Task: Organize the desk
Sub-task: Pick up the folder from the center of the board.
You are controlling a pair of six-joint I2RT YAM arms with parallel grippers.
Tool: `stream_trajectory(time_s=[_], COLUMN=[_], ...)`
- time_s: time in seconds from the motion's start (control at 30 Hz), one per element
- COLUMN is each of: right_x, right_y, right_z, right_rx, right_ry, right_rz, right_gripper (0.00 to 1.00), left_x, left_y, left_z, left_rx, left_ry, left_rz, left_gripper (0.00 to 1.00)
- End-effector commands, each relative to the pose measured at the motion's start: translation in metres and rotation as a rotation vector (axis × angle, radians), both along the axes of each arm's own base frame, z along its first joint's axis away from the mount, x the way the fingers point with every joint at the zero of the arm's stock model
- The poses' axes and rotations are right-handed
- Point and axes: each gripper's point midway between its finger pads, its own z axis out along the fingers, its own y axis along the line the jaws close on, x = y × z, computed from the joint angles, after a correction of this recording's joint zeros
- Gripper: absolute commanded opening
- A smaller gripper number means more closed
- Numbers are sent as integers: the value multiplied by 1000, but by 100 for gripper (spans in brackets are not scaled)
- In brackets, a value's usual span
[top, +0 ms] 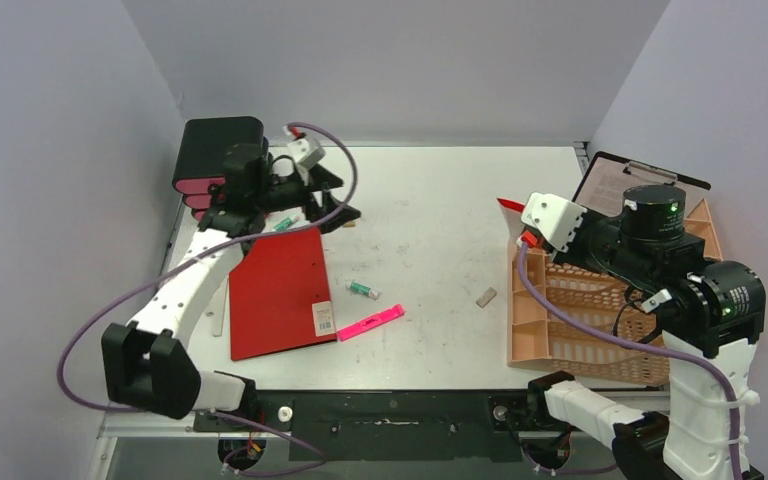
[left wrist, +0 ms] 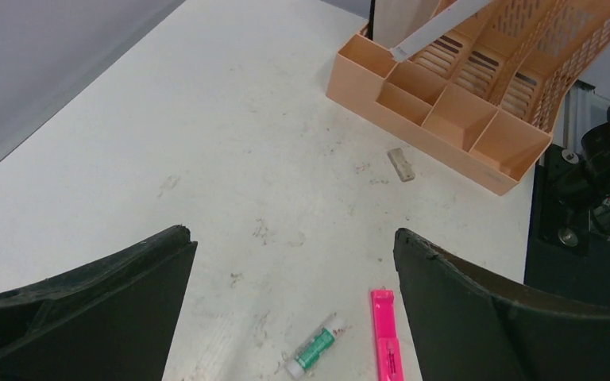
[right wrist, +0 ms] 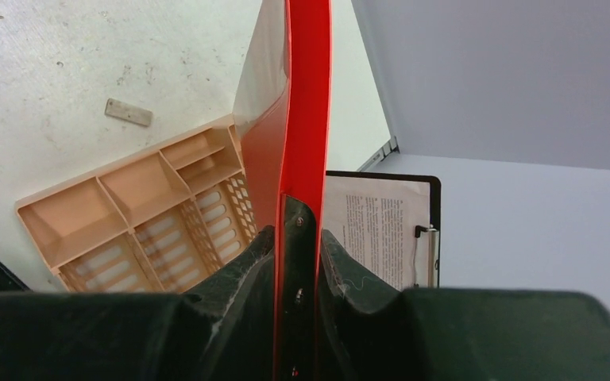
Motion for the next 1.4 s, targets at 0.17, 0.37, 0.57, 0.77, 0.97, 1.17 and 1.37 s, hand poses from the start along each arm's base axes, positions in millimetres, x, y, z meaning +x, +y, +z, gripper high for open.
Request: stream_trajectory(time_s=[0.17, 0.37, 0.57, 0.77, 0.97, 1.17, 1.37], right_x=[18, 19, 21, 26, 32, 36, 45], right_y=[-10, -12, -7, 4, 34, 59, 81], right_z=[-1, -19, -43, -57, -7, 21, 20], right_rx=[-15, -41, -73, -59, 123, 247, 350], right_ry=[-16, 32, 97, 140, 18, -4, 3], right_rz=[-68, -67, -25, 25, 94, 175, 231], right_gripper=[5, 5, 5, 5, 5, 5, 5], left_x=[34, 32, 9, -18, -28, -44, -58], left_y=[-111, -155, -180, -206, -221, -213, -203], left_z=[-27, -26, -21, -6, 27, 66, 74], left_rx=[186, 133, 91, 47, -24, -70, -69], left_ry=[-24, 55, 89, 100, 97, 65, 38], left_rz=[-186, -318, -463, -595, -652, -685, -695], left_gripper=[96, 96, 96, 96, 96, 96, 96])
